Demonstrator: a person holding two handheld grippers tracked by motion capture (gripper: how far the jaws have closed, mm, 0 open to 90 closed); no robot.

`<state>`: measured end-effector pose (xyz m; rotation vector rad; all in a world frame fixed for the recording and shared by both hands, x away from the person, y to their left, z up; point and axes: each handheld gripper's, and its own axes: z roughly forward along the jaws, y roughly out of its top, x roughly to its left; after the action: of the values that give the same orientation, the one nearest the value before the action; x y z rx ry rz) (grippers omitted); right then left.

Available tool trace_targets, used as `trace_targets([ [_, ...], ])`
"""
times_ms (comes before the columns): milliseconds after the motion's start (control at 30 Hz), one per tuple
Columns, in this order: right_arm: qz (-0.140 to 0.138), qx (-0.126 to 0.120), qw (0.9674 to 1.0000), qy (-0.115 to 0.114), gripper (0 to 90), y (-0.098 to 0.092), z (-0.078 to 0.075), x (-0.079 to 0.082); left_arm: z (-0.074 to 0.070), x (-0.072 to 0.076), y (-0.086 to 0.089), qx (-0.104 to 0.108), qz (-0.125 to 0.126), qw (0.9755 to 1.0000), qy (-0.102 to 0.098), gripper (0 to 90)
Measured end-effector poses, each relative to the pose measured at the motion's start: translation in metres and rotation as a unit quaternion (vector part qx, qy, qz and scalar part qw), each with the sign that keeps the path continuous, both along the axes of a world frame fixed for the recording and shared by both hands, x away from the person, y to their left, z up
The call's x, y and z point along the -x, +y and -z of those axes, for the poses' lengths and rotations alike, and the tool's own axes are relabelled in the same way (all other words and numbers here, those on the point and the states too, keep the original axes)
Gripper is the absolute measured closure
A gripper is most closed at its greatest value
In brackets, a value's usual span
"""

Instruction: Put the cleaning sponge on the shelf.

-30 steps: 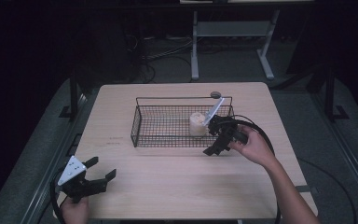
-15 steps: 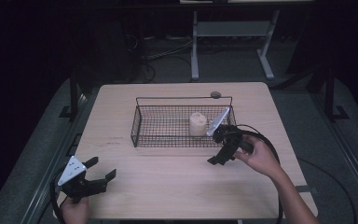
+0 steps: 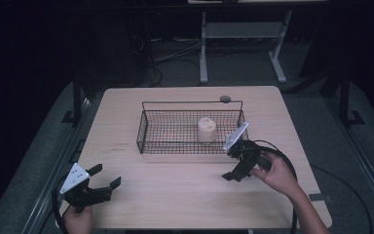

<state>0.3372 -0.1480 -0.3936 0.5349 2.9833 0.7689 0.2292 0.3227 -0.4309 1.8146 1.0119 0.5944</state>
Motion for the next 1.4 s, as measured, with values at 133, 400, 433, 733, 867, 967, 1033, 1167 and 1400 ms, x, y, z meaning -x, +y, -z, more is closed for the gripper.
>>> trace_targets([
  [133,-0.004,-0.002,1.0,-0.008,14.0,-0.003,0.004,0.007,0.0,0.0,0.0,0.0,0.001,1.0,0.001,13.8],
  [400,0.0,-0.009,1.0,-0.003,14.0,-0.011,0.015,0.017,0.0,0.0,0.0,0.0,0.001,1.0,0.002,13.8],
  [433,0.002,-0.009,0.9999,-0.005,14.0,-0.013,0.016,0.019,0.0,0.0,-0.001,0.0,0.001,1.0,0.001,13.8],
  [733,0.007,-0.017,0.9998,-0.005,14.0,-0.022,0.026,0.031,0.001,0.0,-0.001,0.0,0.001,1.0,0.001,13.8],
  [867,0.011,-0.021,0.9997,-0.007,14.0,-0.027,0.031,0.036,0.001,0.0,-0.001,0.0,0.0,1.0,0.001,13.8],
  [967,0.015,-0.026,0.9995,-0.005,14.0,-0.031,0.034,0.039,0.001,0.0,-0.001,-0.001,0.001,1.0,0.001,13.8],
  [1033,0.019,-0.028,0.9994,-0.005,14.0,-0.034,0.036,0.041,0.001,0.001,-0.002,-0.001,0.001,1.0,0.0,13.8],
  [1167,0.023,-0.032,0.9992,-0.003,14.0,-0.04,0.04,0.045,0.001,0.001,-0.002,-0.001,0.001,1.0,0.001,13.8],
  [1400,0.033,-0.043,0.9985,0.006,14.0,-0.05,0.045,0.052,0.001,0.0,-0.004,-0.004,0.004,1.0,0.003,13.8],
])
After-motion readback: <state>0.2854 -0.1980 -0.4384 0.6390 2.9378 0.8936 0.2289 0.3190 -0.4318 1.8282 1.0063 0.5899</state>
